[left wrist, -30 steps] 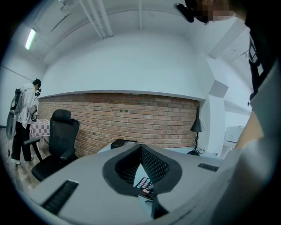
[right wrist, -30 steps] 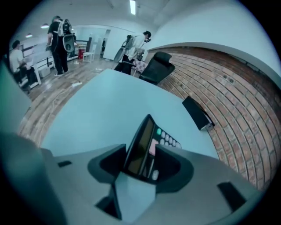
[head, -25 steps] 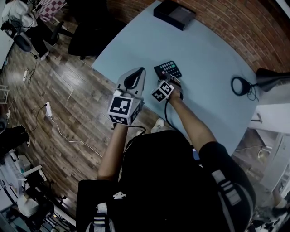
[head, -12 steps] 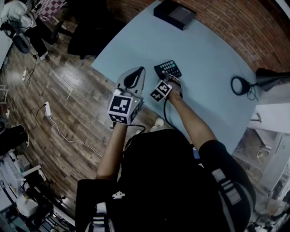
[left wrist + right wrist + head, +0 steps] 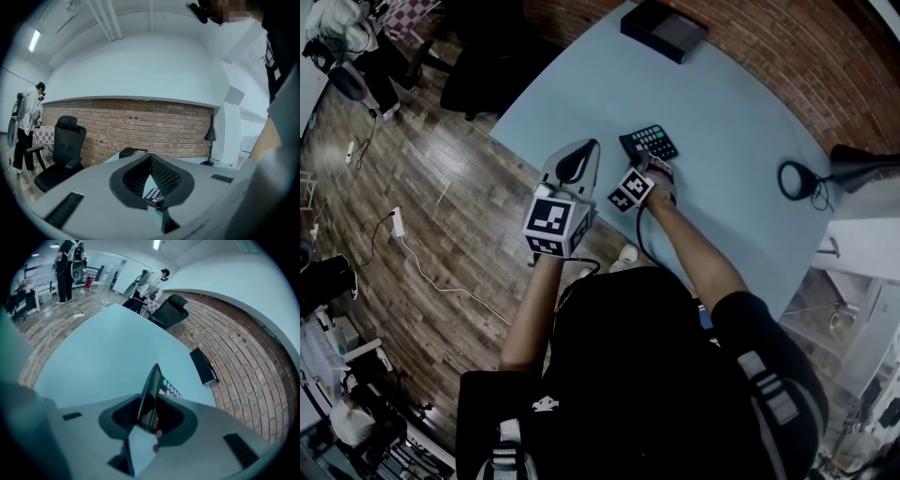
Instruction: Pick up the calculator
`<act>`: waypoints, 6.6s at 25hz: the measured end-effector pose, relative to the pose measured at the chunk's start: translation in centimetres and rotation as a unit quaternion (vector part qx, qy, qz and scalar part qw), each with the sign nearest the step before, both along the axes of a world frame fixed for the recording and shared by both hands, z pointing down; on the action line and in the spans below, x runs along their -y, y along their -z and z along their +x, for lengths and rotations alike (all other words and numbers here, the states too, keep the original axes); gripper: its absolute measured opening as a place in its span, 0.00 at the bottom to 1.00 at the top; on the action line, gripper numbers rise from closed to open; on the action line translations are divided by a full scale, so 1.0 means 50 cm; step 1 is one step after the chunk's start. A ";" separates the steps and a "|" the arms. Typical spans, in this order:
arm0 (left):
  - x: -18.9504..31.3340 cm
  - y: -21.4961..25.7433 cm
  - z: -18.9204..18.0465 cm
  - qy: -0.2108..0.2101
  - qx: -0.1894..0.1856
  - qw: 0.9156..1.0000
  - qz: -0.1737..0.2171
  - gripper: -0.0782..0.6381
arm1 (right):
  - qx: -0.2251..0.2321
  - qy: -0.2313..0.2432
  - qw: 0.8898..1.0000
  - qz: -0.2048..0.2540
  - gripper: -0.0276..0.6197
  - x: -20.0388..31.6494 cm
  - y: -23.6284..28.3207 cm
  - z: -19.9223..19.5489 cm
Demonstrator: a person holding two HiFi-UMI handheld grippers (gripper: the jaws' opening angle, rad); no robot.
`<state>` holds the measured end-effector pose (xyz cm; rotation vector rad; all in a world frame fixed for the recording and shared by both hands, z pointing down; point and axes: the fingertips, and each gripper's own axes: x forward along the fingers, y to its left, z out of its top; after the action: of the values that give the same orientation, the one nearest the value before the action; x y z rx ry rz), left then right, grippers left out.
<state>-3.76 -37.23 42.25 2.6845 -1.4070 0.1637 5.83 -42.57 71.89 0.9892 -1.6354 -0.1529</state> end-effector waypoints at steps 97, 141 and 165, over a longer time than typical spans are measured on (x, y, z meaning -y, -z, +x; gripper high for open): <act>-0.209 0.025 -0.149 -0.055 -0.044 0.997 0.021 0.12 | 0.451 -0.072 0.867 0.198 0.13 -0.293 0.620 -0.171; -0.449 0.147 0.009 -0.075 -0.060 0.993 0.076 0.12 | 0.488 -0.067 0.836 0.241 0.13 -0.552 0.725 -0.022; -0.684 0.152 0.078 -0.073 -0.036 0.993 0.086 0.12 | 0.512 -0.053 0.822 0.242 0.13 -0.774 0.731 0.033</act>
<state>0.11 -3.02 34.68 2.9007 -1.2591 -0.0437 7.47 -3.85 35.32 1.7295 -2.5824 0.0751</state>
